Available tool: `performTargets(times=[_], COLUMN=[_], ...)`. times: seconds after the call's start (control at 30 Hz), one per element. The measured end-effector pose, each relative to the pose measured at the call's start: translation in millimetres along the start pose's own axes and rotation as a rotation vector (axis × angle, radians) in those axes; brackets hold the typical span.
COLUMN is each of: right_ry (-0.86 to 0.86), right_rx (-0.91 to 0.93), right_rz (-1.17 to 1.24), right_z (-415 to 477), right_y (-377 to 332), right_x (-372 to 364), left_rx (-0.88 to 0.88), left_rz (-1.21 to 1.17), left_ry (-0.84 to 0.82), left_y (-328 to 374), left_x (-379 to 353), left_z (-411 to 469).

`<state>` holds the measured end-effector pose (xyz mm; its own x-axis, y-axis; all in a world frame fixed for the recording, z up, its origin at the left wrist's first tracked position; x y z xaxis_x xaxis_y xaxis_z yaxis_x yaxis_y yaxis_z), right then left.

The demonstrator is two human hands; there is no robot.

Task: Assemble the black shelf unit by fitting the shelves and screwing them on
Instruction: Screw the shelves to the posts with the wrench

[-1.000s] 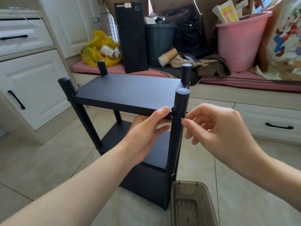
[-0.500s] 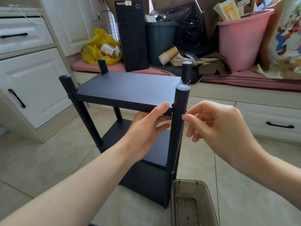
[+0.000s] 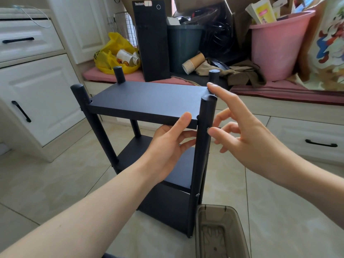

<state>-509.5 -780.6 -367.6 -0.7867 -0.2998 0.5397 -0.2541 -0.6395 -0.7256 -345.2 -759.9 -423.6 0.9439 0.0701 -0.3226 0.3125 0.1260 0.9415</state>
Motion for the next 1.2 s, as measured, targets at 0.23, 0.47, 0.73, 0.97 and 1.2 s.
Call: performTargets(times=[0.23,0.47,0.73,0.97,1.2], right_ry=[0.002,0.017,0.022,0.036,0.059], right_rx=[0.065,0.063,0.078,0.121,0.154], right_rz=[-0.015,0.009,0.003,-0.011,-0.09], right_z=[3.9,3.2,3.7,3.3,2.1], right_y=[-2.1,-0.3,0.5,1.0,1.0], right_x=[3.9,4.2,4.9,4.3,7.0], left_rx=[-0.007,-0.033,-0.028,0.005,0.007], left_rz=[-0.018,0.001,-0.013,-0.07,-0.074], left_ry=[0.004,0.008,-0.008,-0.041,-0.026], left_y=[0.7,0.0,0.8,-1.1,-0.9], left_x=[-1.4,-3.2,-4.0,-5.0,-4.5], left_z=[-0.4,-0.7,-2.1,-3.6,-3.3])
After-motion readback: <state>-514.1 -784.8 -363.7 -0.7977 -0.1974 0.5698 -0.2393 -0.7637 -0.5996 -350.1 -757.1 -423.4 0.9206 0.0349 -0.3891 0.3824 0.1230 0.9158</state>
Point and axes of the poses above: each hand's wrist, its own z-axis towards the middle knuckle, its own x-axis out of the back of the hand, y = z × x, the point moved 4 cm from there along z, towards the middle knuckle, and after that the axes turned 2 degrees about y, right-handed, at the moved point
